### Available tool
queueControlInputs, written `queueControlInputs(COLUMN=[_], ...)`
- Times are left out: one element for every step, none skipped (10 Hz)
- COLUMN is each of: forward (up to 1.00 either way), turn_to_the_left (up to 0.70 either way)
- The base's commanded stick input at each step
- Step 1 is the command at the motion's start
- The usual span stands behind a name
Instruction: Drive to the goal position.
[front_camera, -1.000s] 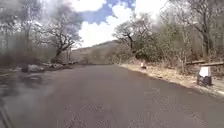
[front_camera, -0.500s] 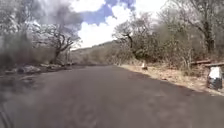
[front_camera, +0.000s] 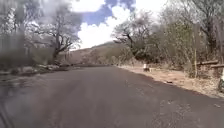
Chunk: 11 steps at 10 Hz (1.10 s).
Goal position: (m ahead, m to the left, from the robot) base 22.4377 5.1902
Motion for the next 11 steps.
queueControlInputs(forward=[0.70, 0.70, 0.70, 0.70, 0.70, 0.70, 0.70, 0.70, 0.70, 0.70, 0.70], turn_to_the_left=[0.02, 0.02, 0.02, 0.02, 0.02, 0.02, 0.02, 0.02, 0.02, 0.02, 0.02])
